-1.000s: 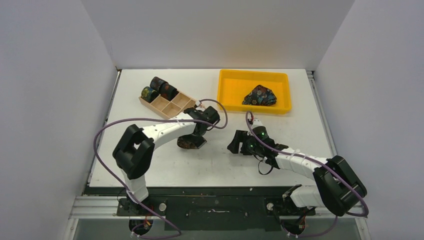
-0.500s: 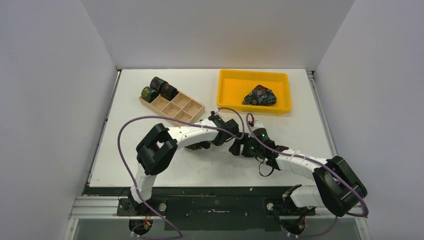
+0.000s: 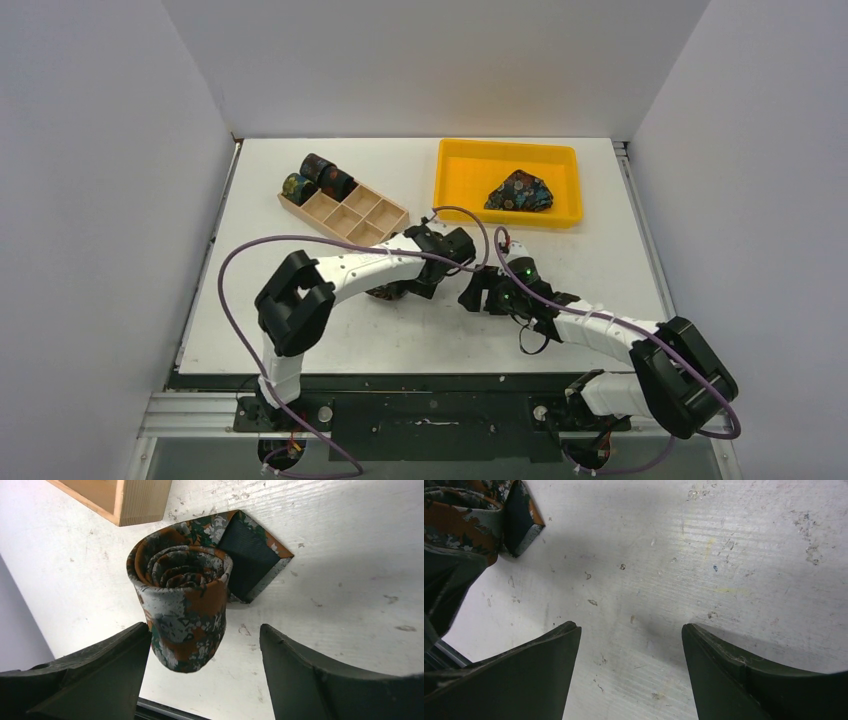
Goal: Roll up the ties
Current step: Roll the tie at the center of the board.
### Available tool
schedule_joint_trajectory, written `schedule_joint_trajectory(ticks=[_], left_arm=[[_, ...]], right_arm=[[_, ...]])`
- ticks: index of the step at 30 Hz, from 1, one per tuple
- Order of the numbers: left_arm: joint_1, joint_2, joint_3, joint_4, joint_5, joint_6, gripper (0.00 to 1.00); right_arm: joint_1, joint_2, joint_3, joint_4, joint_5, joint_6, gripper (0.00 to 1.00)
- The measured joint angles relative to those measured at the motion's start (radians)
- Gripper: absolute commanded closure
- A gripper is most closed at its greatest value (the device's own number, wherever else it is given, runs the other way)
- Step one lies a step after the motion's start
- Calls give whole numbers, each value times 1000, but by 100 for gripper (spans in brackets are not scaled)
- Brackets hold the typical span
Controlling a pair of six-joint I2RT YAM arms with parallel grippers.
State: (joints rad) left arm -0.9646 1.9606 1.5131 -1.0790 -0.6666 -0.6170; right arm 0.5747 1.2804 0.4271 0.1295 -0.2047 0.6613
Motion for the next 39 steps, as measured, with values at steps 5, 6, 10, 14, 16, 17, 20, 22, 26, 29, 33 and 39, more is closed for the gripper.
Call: schedule_joint_trajectory(ticks=[5, 6, 10, 14, 16, 17, 20, 22, 26, 29, 33, 39], left_arm=[[24, -100, -31, 44, 67, 12, 21], [32, -124, -42, 58, 87, 19, 21], [63, -188, -80, 100, 153, 28, 26], [112, -260, -154, 173, 256, 38, 41], [145, -296, -198, 219, 313, 42, 48], [164, -311, -219, 240, 344, 44, 50], [216, -351, -281, 317, 433, 45, 52], [245, -375, -324, 366, 486, 44, 53], [270, -389, -366, 440, 571, 43, 54], [271, -388, -377, 484, 611, 43, 54], [271, -362, -391, 531, 642, 41, 53], [272, -357, -410, 545, 657, 35, 42]], right_arm=[[0, -21, 0, -5, 0, -5, 24], [0, -21, 0, -4, 0, -6, 24], [-5, -21, 0, -5, -1, -11, 24], [-5, -22, 0, -4, -2, -15, 25], [-5, -22, 0, -3, -6, -15, 25], [-5, -23, -1, -3, -10, -15, 25], [-5, -23, -3, 1, -21, -15, 25], [-5, -26, -4, 6, -28, -15, 25], [-4, -34, -5, 17, -39, -14, 26], [-3, -34, -5, 20, -43, -13, 25], [6, -34, -5, 20, -48, -9, 25], [16, -33, 0, 20, -62, 12, 25]])
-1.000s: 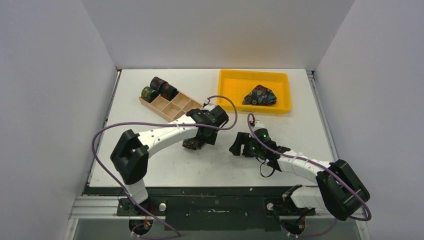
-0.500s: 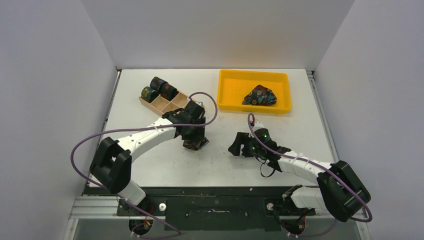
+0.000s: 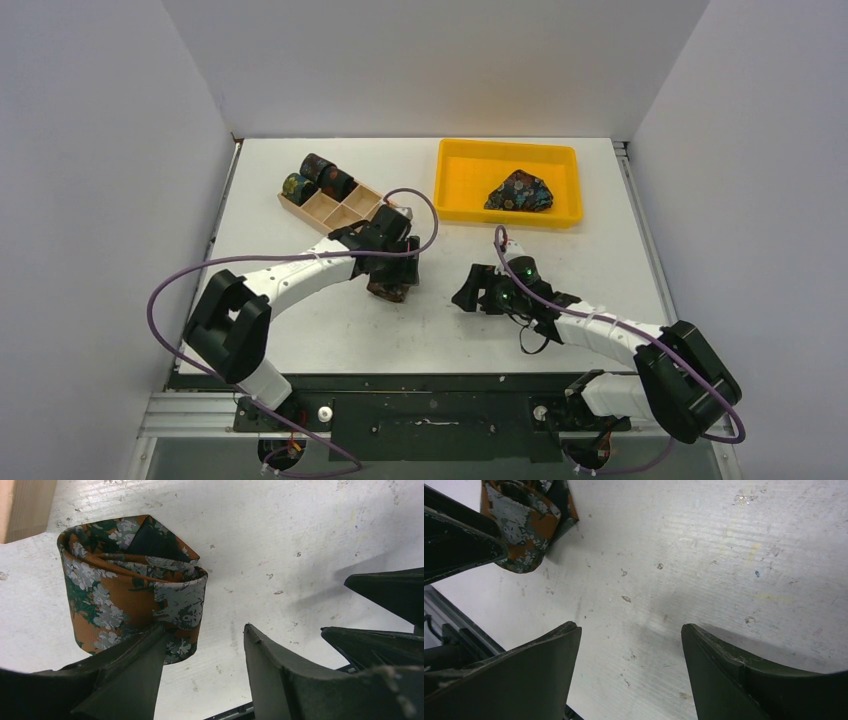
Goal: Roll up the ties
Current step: Roll the tie at the center of the board.
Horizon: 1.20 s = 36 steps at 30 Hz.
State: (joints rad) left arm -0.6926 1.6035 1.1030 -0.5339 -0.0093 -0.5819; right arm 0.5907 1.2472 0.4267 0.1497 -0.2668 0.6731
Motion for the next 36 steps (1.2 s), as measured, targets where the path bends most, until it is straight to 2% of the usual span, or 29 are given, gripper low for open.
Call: schedule_joint_trajectory(ticks=[6, 9, 11, 14, 15, 19, 22, 28, 36], left_arm=[[14, -71, 0, -6, 19, 2, 36], [27, -122, 0, -9, 35, 3, 29], [47, -174, -3, -10, 51, 10, 22], [116, -278, -38, 9, 85, 23, 4], [154, -315, -59, 21, 101, 26, 3], [354, -418, -178, 89, 204, 34, 4], [451, -417, -254, 134, 277, 32, 3], [471, -356, -326, 201, 376, 18, 0], [471, -257, -327, 278, 441, 18, 1]], right_arm=[[1, 16, 37, 43, -40, 57, 25], [10, 40, 68, 71, -57, 96, 27], [27, 66, 97, 91, -64, 127, 30], [71, 107, 149, 124, -63, 178, 34], [88, 123, 169, 138, -63, 195, 35], [156, 220, 265, 197, -59, 261, 37], [191, 320, 341, 234, -61, 299, 38], [208, 451, 389, 240, -54, 327, 39], [187, 486, 385, 215, -44, 326, 38]])
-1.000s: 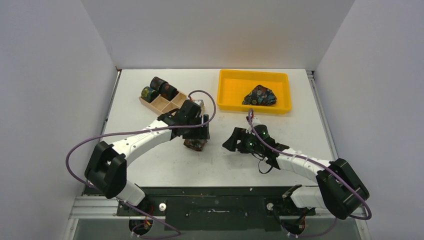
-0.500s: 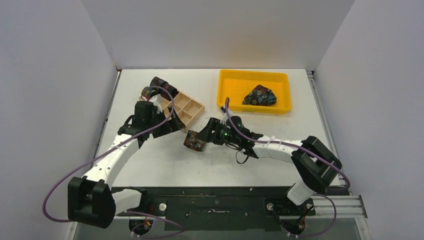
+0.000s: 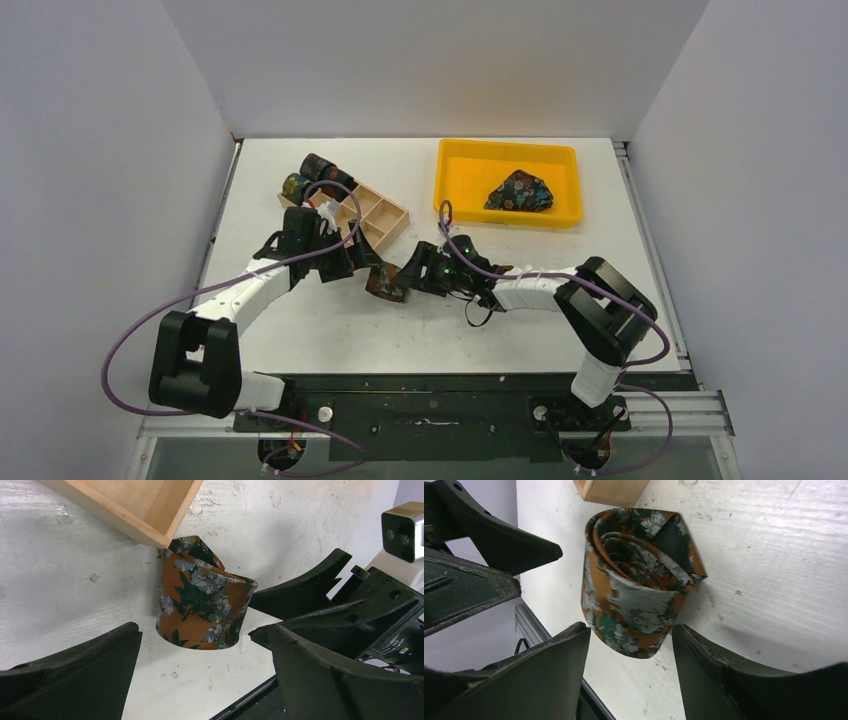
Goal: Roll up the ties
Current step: Roll the tie at the center of the board.
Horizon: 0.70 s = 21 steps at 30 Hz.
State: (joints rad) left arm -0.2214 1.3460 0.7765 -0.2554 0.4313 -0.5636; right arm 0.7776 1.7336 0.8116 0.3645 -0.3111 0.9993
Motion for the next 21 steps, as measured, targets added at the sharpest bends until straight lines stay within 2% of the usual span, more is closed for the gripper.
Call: schedule_joint_trajectory(ticks=[7, 12, 15, 21], left_arm=[[0, 73, 0, 55, 32, 3, 1], [0, 127, -2, 109, 53, -2, 0], [0, 146, -13, 144, 55, -17, 7], [-3, 160, -61, 212, 51, -67, 10]], right_arm=[[-18, 19, -10, -2, 0, -10, 36], [-24, 38, -10, 0, -1, -18, 30], [-24, 51, -10, 0, -2, -18, 26], [-24, 61, -10, 27, -5, -17, 24]])
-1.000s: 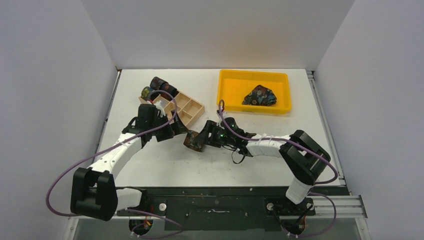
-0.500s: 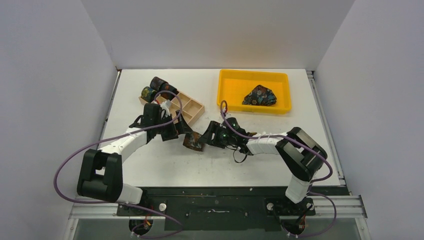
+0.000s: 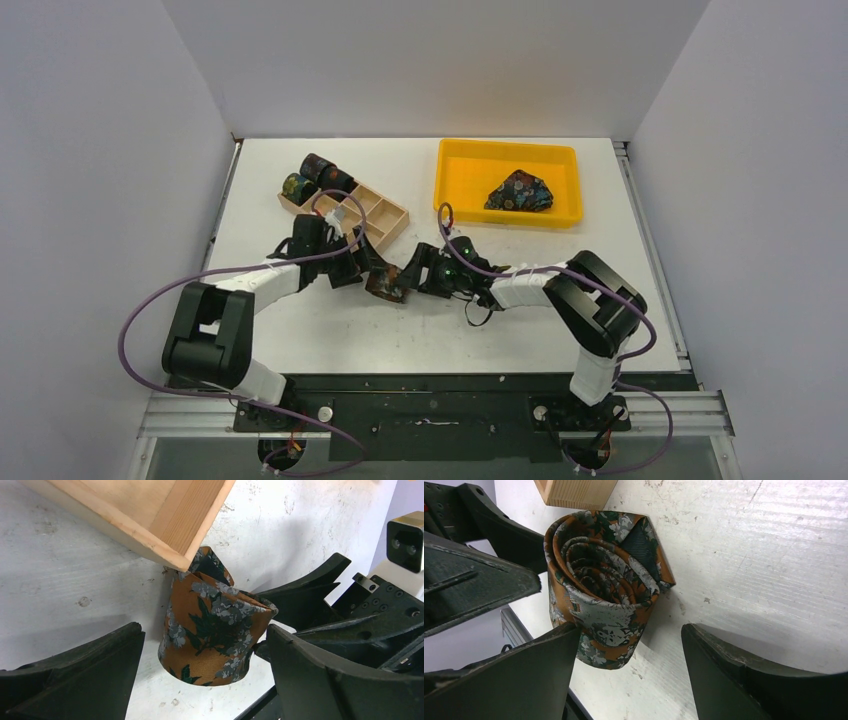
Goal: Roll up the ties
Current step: Roll the tie at the center of the board.
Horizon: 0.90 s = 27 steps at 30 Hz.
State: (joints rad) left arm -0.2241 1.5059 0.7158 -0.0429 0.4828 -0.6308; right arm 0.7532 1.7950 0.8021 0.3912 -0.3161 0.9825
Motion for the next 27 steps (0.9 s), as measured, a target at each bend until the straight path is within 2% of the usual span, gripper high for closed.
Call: schedule_joint_trajectory(ticks=[3, 12, 21, 27], left_arm=[[-12, 12, -16, 34, 0, -22, 12], [-31, 31, -55, 110, 10, -65, 14], [-31, 31, -55, 118, 24, -62, 14], [-30, 40, -14, 34, 23, -13, 13]], right_arm=[[0, 8, 0, 16, -4, 0, 26], [-21, 54, 4, 80, -35, 2, 43], [-46, 71, 0, 104, -76, -6, 44], [-57, 84, 0, 127, -97, -19, 44]])
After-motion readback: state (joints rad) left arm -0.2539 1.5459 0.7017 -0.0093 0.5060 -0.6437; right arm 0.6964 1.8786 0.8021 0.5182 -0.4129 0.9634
